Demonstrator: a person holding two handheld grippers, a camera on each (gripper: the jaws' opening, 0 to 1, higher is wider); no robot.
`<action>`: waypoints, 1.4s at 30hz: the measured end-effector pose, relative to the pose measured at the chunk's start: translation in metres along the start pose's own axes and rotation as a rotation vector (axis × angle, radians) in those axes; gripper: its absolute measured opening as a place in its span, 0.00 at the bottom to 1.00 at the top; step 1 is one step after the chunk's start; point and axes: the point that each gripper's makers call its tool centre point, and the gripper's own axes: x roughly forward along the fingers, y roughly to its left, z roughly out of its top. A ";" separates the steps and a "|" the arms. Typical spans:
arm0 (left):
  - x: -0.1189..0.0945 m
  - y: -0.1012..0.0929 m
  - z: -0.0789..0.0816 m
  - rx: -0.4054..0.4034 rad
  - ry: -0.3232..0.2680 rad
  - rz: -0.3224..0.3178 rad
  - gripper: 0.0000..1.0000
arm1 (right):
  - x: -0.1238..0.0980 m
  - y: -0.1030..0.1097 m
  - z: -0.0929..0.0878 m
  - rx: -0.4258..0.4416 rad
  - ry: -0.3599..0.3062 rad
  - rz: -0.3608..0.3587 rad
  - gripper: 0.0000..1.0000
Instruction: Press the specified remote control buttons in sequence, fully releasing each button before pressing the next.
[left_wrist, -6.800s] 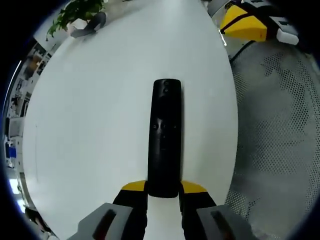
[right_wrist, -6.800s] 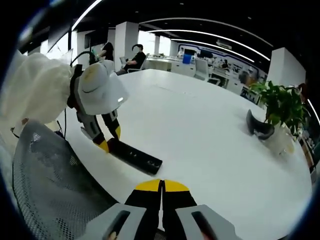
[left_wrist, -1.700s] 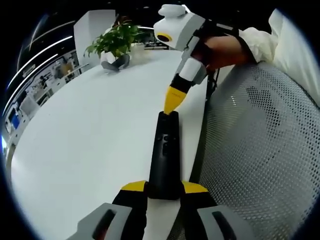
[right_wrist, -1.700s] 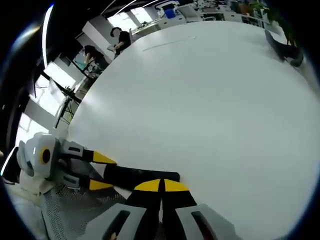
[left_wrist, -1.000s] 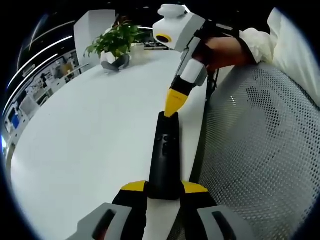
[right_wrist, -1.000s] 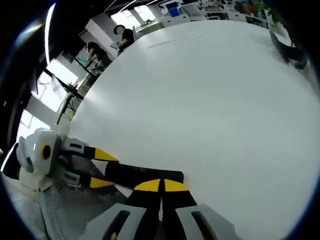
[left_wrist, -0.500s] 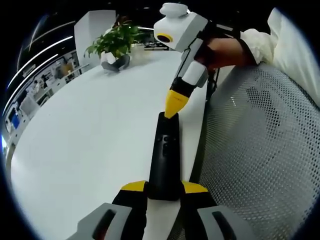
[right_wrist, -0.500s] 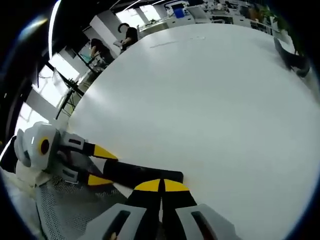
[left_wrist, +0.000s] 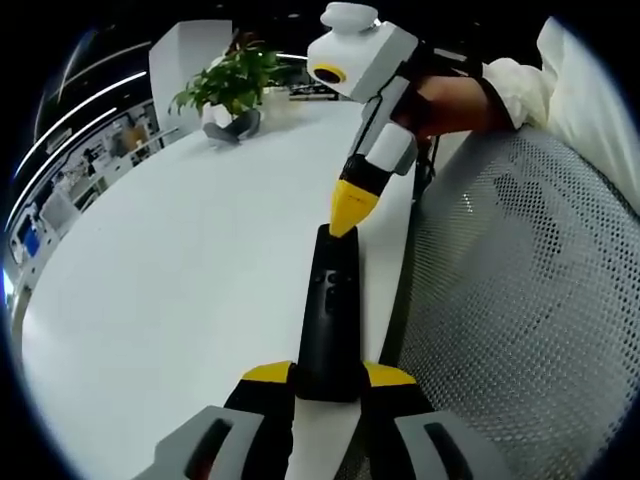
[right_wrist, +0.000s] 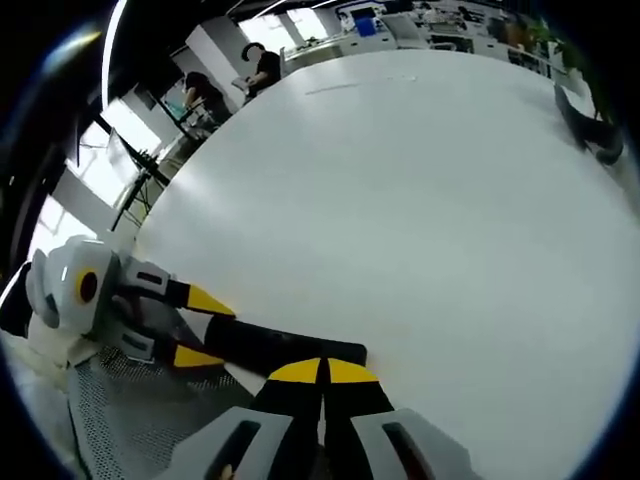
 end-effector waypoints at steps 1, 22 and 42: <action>0.000 0.000 0.000 0.000 0.000 0.000 0.25 | 0.000 0.000 0.000 0.005 0.000 0.002 0.00; 0.001 -0.005 0.001 0.033 -0.002 -0.016 0.24 | 0.002 0.009 -0.003 0.035 0.019 0.059 0.00; 0.002 -0.003 0.002 0.014 -0.004 -0.014 0.25 | 0.003 0.009 -0.003 0.028 0.019 0.053 0.00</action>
